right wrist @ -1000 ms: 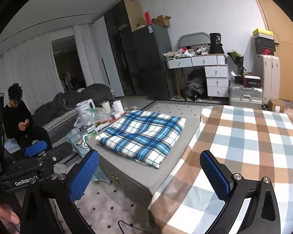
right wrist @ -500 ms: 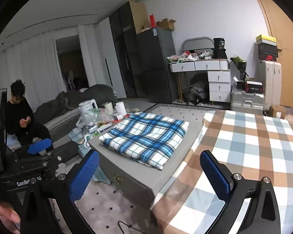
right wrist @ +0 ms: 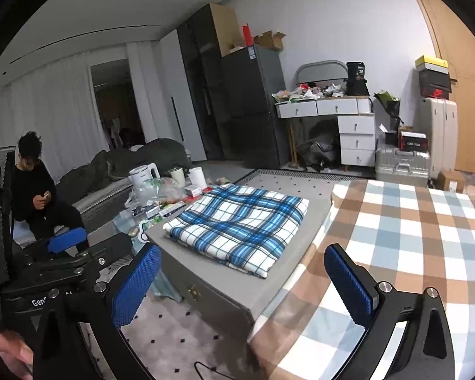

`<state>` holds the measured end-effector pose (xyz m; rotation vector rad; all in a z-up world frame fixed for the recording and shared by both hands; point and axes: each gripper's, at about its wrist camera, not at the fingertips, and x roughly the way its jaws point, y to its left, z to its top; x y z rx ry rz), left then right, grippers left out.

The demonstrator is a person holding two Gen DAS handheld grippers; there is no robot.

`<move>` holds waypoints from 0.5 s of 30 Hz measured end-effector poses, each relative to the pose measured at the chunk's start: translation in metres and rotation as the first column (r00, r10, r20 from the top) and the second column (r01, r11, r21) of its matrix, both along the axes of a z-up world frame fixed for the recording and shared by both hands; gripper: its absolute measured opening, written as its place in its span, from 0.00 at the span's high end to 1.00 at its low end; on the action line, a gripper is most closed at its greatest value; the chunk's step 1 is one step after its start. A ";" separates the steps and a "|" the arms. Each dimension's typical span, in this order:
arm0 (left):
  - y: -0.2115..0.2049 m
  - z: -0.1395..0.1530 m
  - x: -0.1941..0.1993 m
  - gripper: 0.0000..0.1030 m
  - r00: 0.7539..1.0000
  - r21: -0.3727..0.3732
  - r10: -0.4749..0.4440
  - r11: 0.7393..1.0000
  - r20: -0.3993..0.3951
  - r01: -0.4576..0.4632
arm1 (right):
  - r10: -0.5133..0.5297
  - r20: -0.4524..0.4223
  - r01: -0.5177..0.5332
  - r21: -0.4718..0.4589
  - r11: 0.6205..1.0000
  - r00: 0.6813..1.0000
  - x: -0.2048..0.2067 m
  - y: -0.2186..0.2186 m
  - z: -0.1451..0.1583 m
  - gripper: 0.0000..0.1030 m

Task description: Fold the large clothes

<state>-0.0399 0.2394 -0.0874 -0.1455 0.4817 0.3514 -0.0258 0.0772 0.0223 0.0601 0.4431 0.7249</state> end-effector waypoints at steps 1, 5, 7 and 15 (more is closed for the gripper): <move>0.001 0.000 0.001 0.01 1.000 -0.001 0.001 1.000 -0.001 -0.001 | 0.000 0.003 0.000 -0.001 1.000 1.000 0.000 0.000 0.000 0.00; 0.004 -0.001 0.004 0.01 1.000 -0.008 -0.012 1.000 -0.001 0.012 | -0.006 0.018 0.006 -0.016 1.000 1.000 -0.002 0.002 0.000 0.00; 0.005 -0.002 0.006 0.01 1.000 -0.009 -0.014 1.000 -0.010 0.014 | -0.016 0.021 0.017 -0.033 0.999 1.000 -0.001 0.004 -0.002 0.00; 0.010 -0.005 0.008 0.01 1.000 0.004 0.005 1.000 -0.025 -0.005 | -0.002 -0.007 0.002 -0.019 1.000 1.000 0.002 0.000 -0.005 0.00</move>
